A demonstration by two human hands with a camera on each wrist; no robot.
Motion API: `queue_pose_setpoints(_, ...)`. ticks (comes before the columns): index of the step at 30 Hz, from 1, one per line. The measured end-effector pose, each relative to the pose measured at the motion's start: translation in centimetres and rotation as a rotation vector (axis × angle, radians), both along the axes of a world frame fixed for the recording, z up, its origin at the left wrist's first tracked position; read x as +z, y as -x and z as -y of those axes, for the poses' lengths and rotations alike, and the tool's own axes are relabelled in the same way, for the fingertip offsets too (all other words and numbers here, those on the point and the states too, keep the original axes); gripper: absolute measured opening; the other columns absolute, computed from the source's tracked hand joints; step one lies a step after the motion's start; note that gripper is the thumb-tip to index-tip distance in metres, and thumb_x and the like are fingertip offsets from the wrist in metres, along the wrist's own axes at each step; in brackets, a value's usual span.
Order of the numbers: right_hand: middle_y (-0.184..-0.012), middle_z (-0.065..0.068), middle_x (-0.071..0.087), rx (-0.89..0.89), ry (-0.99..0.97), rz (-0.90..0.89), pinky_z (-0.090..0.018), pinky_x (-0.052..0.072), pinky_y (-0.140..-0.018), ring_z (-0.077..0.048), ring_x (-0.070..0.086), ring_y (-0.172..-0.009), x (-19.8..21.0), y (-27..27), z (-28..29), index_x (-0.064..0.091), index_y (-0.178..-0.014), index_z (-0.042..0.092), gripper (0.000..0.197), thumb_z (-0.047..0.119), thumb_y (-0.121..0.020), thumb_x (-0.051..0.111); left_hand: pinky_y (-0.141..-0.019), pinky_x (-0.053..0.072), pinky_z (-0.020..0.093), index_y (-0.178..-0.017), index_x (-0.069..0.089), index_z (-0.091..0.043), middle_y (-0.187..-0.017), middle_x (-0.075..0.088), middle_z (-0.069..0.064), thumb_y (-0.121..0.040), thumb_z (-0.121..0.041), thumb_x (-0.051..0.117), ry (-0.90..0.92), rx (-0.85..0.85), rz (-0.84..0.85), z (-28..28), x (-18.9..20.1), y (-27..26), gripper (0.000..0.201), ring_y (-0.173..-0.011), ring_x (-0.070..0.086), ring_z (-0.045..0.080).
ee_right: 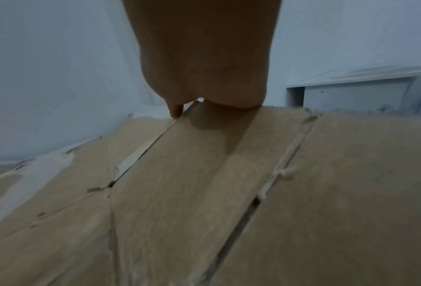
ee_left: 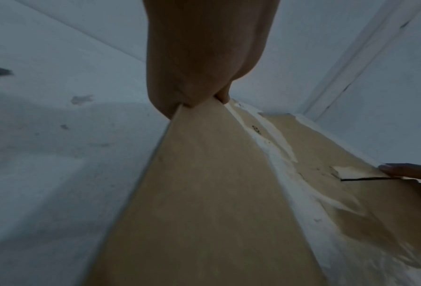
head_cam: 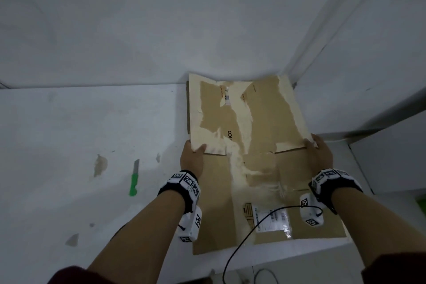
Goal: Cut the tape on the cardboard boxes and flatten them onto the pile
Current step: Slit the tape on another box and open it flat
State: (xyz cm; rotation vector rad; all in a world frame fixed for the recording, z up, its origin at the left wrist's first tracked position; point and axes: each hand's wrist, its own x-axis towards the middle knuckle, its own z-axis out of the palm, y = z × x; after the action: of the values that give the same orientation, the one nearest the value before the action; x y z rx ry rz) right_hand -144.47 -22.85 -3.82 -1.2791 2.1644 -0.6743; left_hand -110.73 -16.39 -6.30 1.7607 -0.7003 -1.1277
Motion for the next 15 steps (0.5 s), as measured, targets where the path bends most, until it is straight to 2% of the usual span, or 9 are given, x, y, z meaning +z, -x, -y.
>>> queue_pose_setpoints(3,-0.125,-0.022,0.060,0.004,-0.046,-0.030,-0.042,0.039,-0.098,-0.039,0.055,-0.116,-1.4,0.9,0.6,0.053,-0.136,0.015,0.040,0.031,-0.100,0.051,-0.098,0.042,0.033,-0.130,0.050,-0.005,-0.125,0.060,0.012,-0.093,-0.024,0.061,-0.075,0.019,0.032,0.2,-1.5,0.4,0.044,-0.116,0.055,0.029)
queue_pose_setpoints(5,-0.129,-0.021,0.059,-0.011,-0.083,-0.046,-0.044,0.040,-0.100,-0.040,0.054,-0.119,-2.1,1.5,1.0,0.051,-0.139,0.017,0.044,0.036,-0.099,0.051,-0.101,0.040,0.038,-0.135,0.044,-0.004,-0.131,0.054,0.014,-0.093,-0.028,0.060,-0.126,-0.004,0.083,0.5,-1.9,0.9,0.051,-0.119,0.051,0.031)
queue_pose_setpoints(7,-0.129,-0.024,0.058,-0.045,-0.108,-0.085,-0.046,0.041,-0.099,-0.043,0.054,-0.117,-2.8,1.8,1.3,0.049,-0.139,0.016,0.049,0.040,-0.097,0.052,-0.103,0.036,0.043,-0.137,0.038,-0.003,-0.136,0.043,0.018,-0.091,-0.034,0.061,-0.195,-0.055,0.288,0.9,-2.0,1.7,0.060,-0.124,0.042,0.034)
queue_pose_setpoints(9,-0.132,-0.028,0.051,-0.094,-0.118,-0.140,-0.047,0.041,-0.098,-0.045,0.050,-0.118,-3.4,1.6,1.3,0.049,-0.139,0.015,0.055,0.043,-0.093,0.053,-0.101,0.030,0.044,-0.141,0.031,-0.009,-0.138,0.032,0.017,-0.089,-0.039,0.062,-0.288,-0.086,0.489,1.0,-1.7,2.4,0.067,-0.126,0.033,0.033)
queue_pose_setpoints(12,-0.140,-0.025,0.038,-0.096,-0.099,-0.120,-0.045,0.040,-0.099,-0.043,0.046,-0.122,-3.7,0.9,1.0,0.044,-0.145,0.019,0.053,0.033,-0.095,0.057,-0.101,0.029,0.043,-0.144,0.027,-0.019,-0.137,0.029,0.015,-0.088,-0.033,0.065,-0.328,-0.110,0.495,1.4,-1.9,2.1,0.069,-0.124,0.032,0.033)
queue_pose_setpoints(15,-0.138,-0.027,0.043,0.017,-0.127,-0.111,-0.050,0.040,-0.098,-0.046,0.051,-0.118,-3.9,0.6,0.6,0.036,-0.150,0.024,0.052,0.032,-0.100,0.050,-0.099,0.031,0.043,-0.142,0.028,-0.023,-0.135,0.029,0.014,-0.089,-0.030,0.064,-0.362,-0.129,0.511,1.7,-2.2,1.8,0.065,-0.122,0.032,0.032)
